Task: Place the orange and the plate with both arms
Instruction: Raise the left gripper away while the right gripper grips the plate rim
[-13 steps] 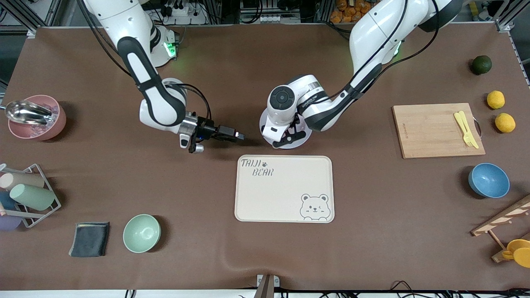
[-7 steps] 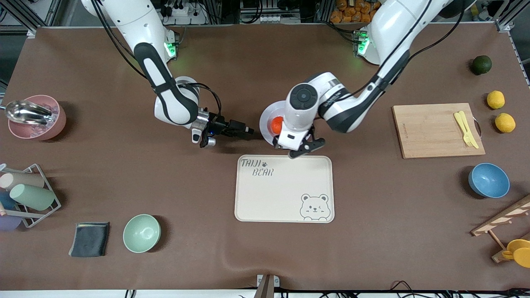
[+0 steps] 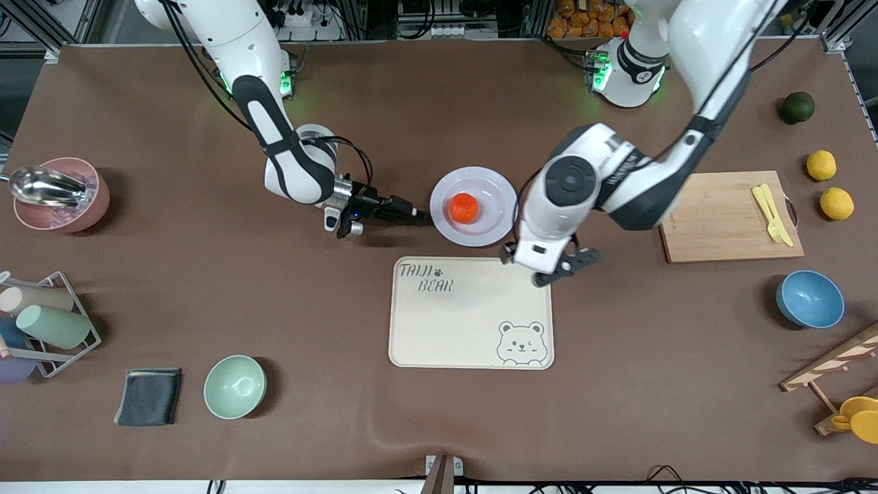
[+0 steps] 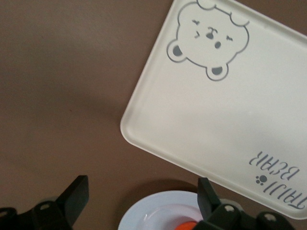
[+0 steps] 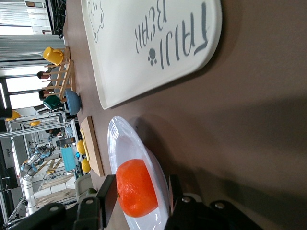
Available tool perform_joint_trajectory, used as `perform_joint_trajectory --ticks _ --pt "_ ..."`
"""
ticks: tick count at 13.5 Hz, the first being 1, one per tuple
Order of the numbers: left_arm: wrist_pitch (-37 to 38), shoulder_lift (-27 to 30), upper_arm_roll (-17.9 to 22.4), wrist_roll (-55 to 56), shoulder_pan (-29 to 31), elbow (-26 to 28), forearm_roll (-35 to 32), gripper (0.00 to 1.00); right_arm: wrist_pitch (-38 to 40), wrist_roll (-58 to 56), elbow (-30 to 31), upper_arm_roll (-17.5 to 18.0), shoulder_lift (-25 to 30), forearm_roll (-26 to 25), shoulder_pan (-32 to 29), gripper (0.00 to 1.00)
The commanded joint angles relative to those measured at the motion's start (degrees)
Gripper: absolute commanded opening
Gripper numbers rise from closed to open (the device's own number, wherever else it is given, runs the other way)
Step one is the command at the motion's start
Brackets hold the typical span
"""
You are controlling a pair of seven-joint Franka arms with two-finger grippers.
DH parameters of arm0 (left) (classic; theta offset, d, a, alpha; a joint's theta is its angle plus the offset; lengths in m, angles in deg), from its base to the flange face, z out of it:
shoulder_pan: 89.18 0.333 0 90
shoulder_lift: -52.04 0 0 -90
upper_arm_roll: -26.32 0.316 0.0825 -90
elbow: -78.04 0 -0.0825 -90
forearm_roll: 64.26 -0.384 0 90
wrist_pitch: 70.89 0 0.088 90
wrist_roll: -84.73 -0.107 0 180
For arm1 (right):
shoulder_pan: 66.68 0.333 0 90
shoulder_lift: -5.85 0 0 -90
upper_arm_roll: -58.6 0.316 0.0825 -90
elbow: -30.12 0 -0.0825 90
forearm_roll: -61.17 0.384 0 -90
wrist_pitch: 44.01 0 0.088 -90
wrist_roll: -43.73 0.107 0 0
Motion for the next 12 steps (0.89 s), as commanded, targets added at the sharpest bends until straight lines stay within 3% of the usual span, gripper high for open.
perform_joint_trajectory --ticks 1,4,6,9,12 --pt "5.6 1.1 -3.4 -5.7 6.6 -3.3 2.3 1.00 -0.1 -1.6 0.4 -0.3 -0.2 2.7 2.3 0.52" --pt "10.1 1.2 -5.6 -9.0 10.6 -6.4 2.4 1.00 -0.2 -1.6 0.5 -0.3 -0.7 2.8 2.6 0.52" --pt "12.4 2.7 -5.6 -10.3 12.0 -6.5 2.4 1.00 -0.2 -2.4 0.4 -0.3 -1.0 6.1 4.2 0.50" --pt "16.0 4.3 -5.7 -14.3 16.2 -6.5 2.5 1.00 -0.3 -5.4 0.4 -0.3 -2.0 10.3 6.1 0.34" --pt "23.4 5.5 -4.0 -22.7 18.0 -6.6 2.6 1.00 -0.9 -5.4 0.4 -0.4 -2.1 10.4 6.8 0.30"
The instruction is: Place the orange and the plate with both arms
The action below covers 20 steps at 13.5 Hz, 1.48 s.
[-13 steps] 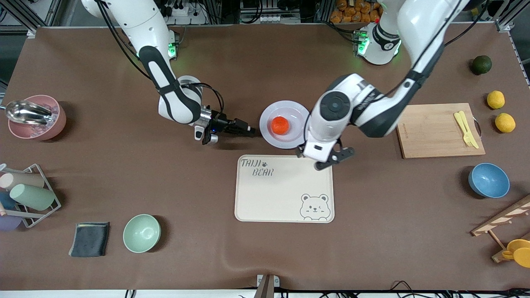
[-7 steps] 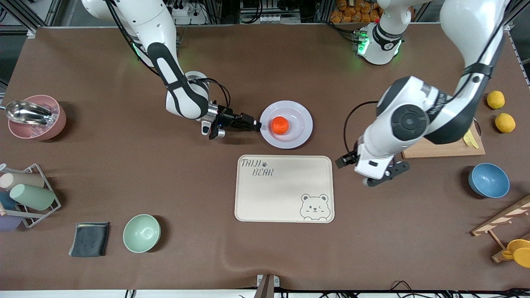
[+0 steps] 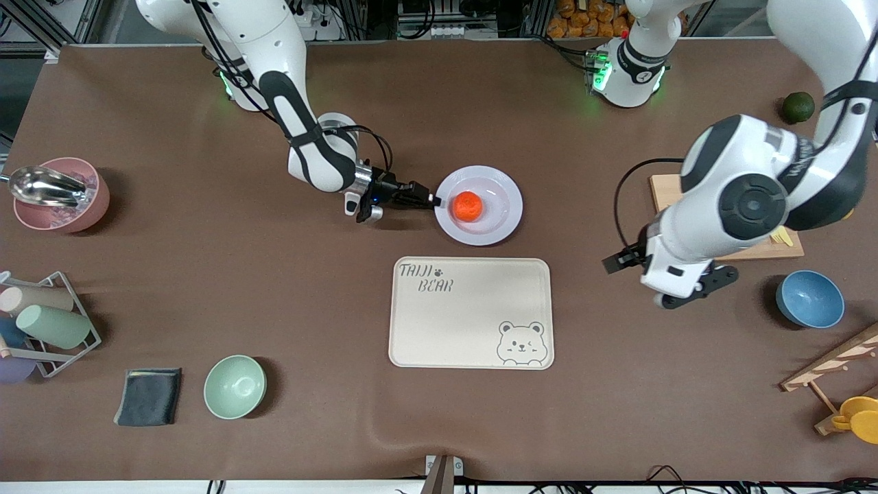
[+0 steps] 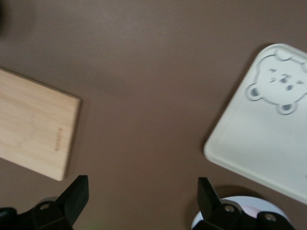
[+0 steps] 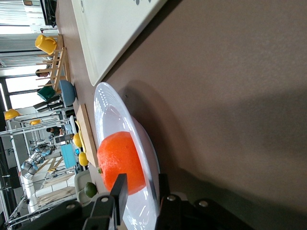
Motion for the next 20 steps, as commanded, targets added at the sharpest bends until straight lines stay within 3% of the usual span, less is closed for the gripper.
perform_joint_trajectory --ticks 1,2,4,6,8,11,14,18,20 --pt "5.0 2.8 3.2 -6.7 0.8 0.4 1.3 1.00 -1.1 -1.7 -0.3 -0.5 -0.2 2.5 1.3 0.31" --pt "5.3 4.0 5.2 -7.4 0.3 0.7 2.7 1.00 -1.1 -1.8 -0.4 -0.5 -0.2 3.6 2.1 0.35" --pt "7.5 5.3 9.6 -8.8 -1.9 0.7 6.0 1.00 -1.5 -1.8 -0.4 -0.5 -0.2 4.9 2.9 0.13" --pt "9.7 7.5 16.2 -9.5 -6.8 1.2 8.9 1.00 -1.8 -1.8 -0.6 -0.5 -0.1 5.6 3.3 0.00" --pt "13.5 8.9 22.6 -9.9 -11.3 1.7 12.5 1.00 -1.8 -1.8 -1.0 -0.5 0.0 5.7 3.3 0.00" --pt "14.9 12.4 27.1 -13.3 -13.7 4.4 14.6 1.00 -1.8 -0.6 -1.1 -0.4 2.6 5.8 2.3 0.00" --pt "14.9 15.3 37.6 -19.8 -21.5 5.3 18.8 1.00 -1.8 4.3 -1.8 -0.4 6.7 8.2 2.2 0.00" --pt "12.7 18.8 38.9 -24.0 -24.3 5.4 18.2 1.00 -2.3 7.6 -6.8 -0.7 6.3 9.3 -0.5 0.00" --pt "11.8 21.0 40.0 -28.9 -25.4 5.2 18.3 1.00 -3.8 7.6 -11.6 -0.8 3.3 9.3 -2.3 0.00"
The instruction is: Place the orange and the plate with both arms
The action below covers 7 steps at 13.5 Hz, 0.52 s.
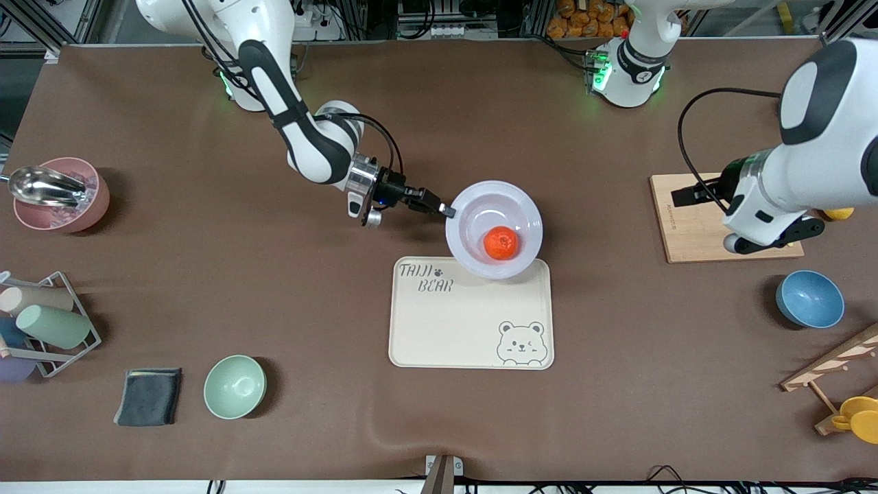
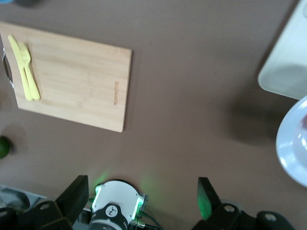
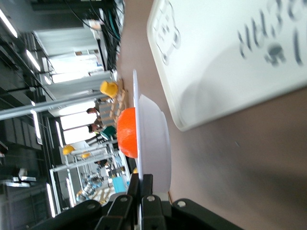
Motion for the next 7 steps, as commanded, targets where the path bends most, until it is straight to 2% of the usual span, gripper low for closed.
perform_joint_trajectory --ticks 1,4,7 --pt "-1.7 5.1 3.0 -6.5 -2.2 2.1 0.7 1.00 -1.6 0.2 -6.9 0.5 -4.9 1.3 -2.5 0.00" --pt "-4.5 7.8 4.9 -12.2 -2.3 1.6 1.1 1.00 -3.1 -0.5 -15.4 0.4 -12.8 1.2 -4.2 0.00" --pt "-6.6 9.0 5.4 -12.4 -3.9 1.6 0.2 1.00 -7.9 -0.4 -22.4 0.4 -18.1 0.5 -4.3 0.00"
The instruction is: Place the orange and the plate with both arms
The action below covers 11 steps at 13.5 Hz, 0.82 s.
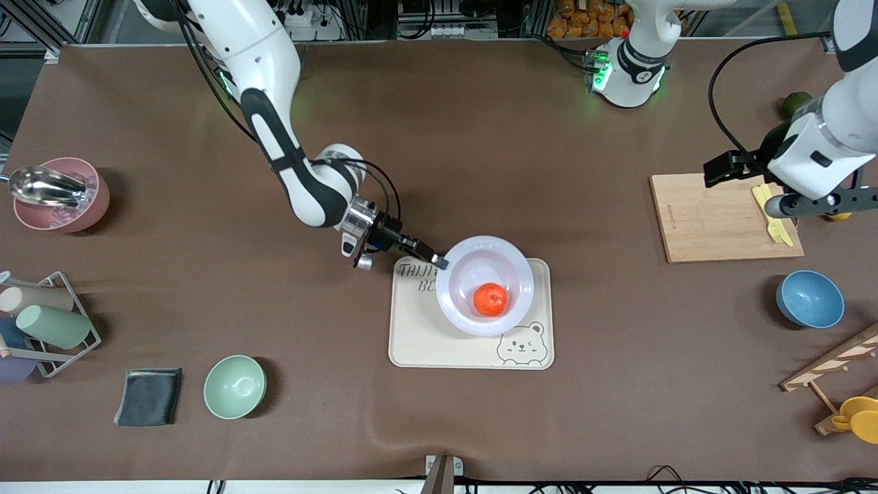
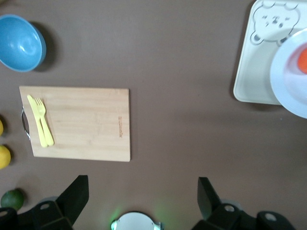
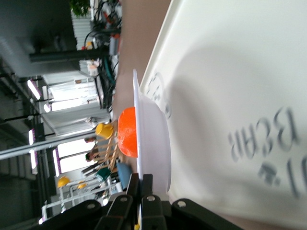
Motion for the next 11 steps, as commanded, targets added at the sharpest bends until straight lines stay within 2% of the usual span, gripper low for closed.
perform_joint_trajectory --ticks 1,3,4,5,6,7,9,11 --pt "-1.3 2.7 1.0 -1.0 -2.0 1.6 0.2 1.00 -2.2 -0.3 -6.5 0.6 -5.1 -0.8 -0.5 0.00" --pt "-1.2 3.9 0.8 -1.1 -2.0 1.6 0.1 1.00 -2.4 -0.3 -7.6 0.5 -6.6 -1.8 -0.6 0.00" --pt "-1.2 4.1 0.4 -1.3 -1.9 1.5 0.1 1.00 -2.7 -0.3 -7.7 0.5 -6.7 -2.0 -1.0 0.03" --pt "-0.8 4.3 0.2 -3.2 -1.6 1.6 0.1 1.00 -2.9 -0.2 -7.6 0.5 -6.7 -3.0 -1.0 0.46" --pt "-0.2 4.6 -0.2 -4.9 -1.5 1.6 0.1 1.00 -3.7 -0.2 -7.5 0.5 -6.7 -3.4 -1.0 0.62" --pt "-0.2 4.7 -0.2 -5.9 -1.3 1.6 0.1 1.00 -6.2 0.0 -7.6 0.5 -6.7 -4.6 -0.8 0.63" --pt "-0.1 4.8 -0.3 -5.9 -1.3 1.6 0.1 1.00 -8.5 1.9 -7.6 0.6 -6.6 -12.5 -1.8 0.59" --pt "-0.4 5.4 -0.3 -5.2 -1.3 1.8 0.2 1.00 -8.5 9.1 -7.5 0.6 -6.2 -18.3 -2.4 0.59"
